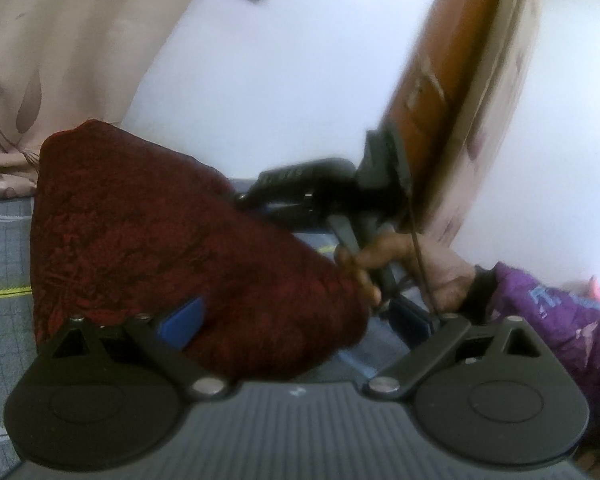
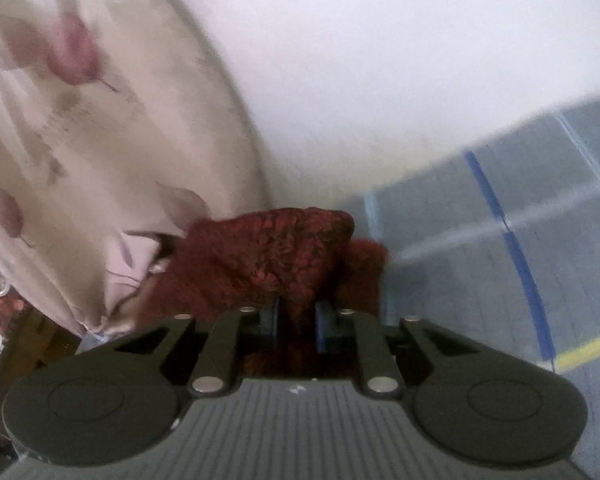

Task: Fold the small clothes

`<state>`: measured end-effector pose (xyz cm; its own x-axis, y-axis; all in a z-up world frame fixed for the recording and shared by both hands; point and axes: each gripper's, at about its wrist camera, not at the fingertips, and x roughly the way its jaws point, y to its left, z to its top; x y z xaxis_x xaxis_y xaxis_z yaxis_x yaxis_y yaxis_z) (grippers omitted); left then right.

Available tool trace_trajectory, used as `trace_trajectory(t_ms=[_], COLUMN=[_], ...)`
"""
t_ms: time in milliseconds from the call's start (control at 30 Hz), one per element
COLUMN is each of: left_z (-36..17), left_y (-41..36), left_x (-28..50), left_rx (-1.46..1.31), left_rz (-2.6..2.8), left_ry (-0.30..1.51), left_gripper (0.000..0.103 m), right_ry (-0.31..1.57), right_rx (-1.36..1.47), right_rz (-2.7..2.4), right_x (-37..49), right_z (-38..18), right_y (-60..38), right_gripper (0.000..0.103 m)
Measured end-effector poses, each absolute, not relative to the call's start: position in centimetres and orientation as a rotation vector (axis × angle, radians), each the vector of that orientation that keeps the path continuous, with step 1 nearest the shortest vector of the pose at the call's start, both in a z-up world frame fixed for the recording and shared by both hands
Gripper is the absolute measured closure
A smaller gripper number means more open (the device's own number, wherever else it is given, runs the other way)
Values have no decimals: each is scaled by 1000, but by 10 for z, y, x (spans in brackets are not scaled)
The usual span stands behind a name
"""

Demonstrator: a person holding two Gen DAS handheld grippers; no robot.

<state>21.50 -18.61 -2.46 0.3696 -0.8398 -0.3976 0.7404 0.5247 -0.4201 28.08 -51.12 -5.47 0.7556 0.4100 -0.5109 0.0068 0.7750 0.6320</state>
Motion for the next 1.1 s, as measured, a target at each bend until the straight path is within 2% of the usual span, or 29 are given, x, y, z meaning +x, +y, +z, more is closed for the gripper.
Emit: trace_trajectory(t_ms=[200,300,367,433,500,567,633,733,933,1100], left_z=[-29,-25,-23,-16,-8,1,9,16,21,-15], left_y=[-191,-192,-191,-187,-183,-179,-177,-168,-134,-127], left_x=[218,214,206,197,187,173,155,148,231,296], left_rx=[-172,-172,-181,-184,-176,-144,-66,21,-211,-304], left_rz=[-1011,-996,-985,-959,-932,-891,-786,-614,-755,-812], left_ry=[640,625,614,586,549,497,404,284,517,715], left_gripper=[4,4,4,4,4,4,4,0,0,0], right_ry=[687,693,680,641,555,496,431,414,623,709], right_rx=[672,691,653,592,514,438,333,365,523,690], right_rz=[243,242,243,196,144,85,16,27,94,130], right_x=[282,279,273,258,231,200,164,134,163,203], right_z=[-71,-66,-54,-38,-16,4,18,16,-2,-31], right_y=[-511,-513,-507,-501,-491,-477,-456,-446,-464,-487], right_gripper=[82,77,67,41,36,26,0,0,0,0])
